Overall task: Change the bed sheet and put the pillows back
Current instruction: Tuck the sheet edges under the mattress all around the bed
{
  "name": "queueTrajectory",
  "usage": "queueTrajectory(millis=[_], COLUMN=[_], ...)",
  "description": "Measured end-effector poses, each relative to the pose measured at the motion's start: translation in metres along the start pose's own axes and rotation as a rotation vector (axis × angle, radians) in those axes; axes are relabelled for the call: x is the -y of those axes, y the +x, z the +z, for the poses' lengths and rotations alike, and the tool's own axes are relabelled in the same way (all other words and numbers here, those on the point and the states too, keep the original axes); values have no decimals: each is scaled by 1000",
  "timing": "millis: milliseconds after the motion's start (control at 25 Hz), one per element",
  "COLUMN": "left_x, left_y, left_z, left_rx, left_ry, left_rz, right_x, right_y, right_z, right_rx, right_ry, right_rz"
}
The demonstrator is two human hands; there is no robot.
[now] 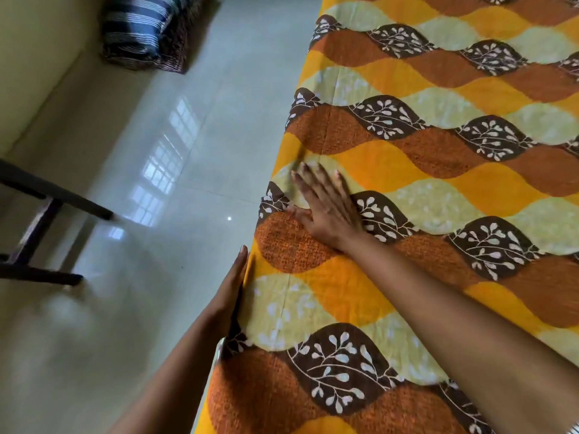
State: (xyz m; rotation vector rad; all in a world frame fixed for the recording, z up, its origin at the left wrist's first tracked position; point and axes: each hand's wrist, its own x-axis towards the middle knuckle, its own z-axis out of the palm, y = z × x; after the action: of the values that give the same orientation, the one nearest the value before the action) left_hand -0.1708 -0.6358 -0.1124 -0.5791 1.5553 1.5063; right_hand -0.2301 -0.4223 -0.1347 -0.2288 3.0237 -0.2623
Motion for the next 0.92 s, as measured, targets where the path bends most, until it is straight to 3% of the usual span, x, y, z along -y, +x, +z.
queueTrajectory(millis=[120, 360, 600, 680, 800, 920], left_x=[10, 34, 61, 54, 33, -2], left_y=[-3, -30, -49, -49, -22, 9], left_z=[-3, -7, -15, -21, -30, -25], left_rx=[-47, -39, 40, 59, -54, -49], left_ry=[17, 15, -92, -183, -224, -212], left_rz=[-2, -84, 42, 55, 168, 219], right_x=[27, 68, 104, 94, 68, 54], right_y=[-35, -91, -135, -121, -50, 40], right_z=[15, 25, 20, 2, -26, -46], right_rx=[-73, 11, 84, 76, -23, 184], right_ry=[-12, -31, 26, 165, 212, 11], right_rz=[-151, -220, -384, -427, -302, -287])
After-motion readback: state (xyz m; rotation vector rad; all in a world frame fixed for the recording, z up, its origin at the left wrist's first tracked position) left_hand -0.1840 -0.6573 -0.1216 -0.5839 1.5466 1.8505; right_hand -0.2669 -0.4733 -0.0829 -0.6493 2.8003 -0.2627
